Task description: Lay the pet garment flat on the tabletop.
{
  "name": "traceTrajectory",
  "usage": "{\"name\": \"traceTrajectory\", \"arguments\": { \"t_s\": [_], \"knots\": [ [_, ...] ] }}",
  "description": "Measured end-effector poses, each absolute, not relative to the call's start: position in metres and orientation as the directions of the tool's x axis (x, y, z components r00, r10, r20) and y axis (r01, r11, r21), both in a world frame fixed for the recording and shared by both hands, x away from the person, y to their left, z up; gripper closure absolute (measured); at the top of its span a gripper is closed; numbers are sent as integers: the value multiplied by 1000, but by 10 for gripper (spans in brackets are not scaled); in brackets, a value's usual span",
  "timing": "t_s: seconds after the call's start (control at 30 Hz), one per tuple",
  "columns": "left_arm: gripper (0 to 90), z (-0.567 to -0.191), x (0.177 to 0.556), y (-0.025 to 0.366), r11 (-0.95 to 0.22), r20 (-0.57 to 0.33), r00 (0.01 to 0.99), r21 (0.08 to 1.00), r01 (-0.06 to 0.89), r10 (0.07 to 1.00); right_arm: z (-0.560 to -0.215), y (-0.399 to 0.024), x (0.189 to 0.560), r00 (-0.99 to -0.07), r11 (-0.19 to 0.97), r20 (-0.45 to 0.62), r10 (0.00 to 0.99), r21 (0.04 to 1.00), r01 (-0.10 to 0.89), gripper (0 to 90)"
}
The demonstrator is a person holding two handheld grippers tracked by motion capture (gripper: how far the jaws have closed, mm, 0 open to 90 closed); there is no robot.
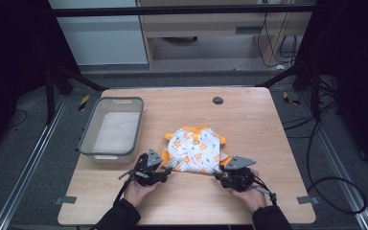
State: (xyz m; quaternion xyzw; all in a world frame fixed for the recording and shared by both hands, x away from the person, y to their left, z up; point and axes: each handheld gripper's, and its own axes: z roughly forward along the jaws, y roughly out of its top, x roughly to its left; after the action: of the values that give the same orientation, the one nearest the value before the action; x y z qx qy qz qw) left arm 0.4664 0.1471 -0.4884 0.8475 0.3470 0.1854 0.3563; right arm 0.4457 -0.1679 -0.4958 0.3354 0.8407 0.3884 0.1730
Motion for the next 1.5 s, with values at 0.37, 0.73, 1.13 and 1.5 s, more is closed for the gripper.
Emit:
{"name": "traceTrajectory", "arguments": {
  "t_s": [0.37,0.73,1.13,1.5],
  "knots": [
    [809,-489,468,147,-524,61,703,713,466,709,-495,-167,448,-725,510,-43,687,739,440,807],
    [847,-453,446,159,-446,-7,733,789,422,680,-468,-179,432,-745,435,3,667,810,393,824],
    [862,-410,437,166,-378,-35,743,844,381,668,-428,-191,428,-741,320,89,665,863,391,829],
    [849,-463,509,148,-342,-76,615,774,533,785,-477,-175,504,-576,276,106,810,798,536,795]
  ]
}}
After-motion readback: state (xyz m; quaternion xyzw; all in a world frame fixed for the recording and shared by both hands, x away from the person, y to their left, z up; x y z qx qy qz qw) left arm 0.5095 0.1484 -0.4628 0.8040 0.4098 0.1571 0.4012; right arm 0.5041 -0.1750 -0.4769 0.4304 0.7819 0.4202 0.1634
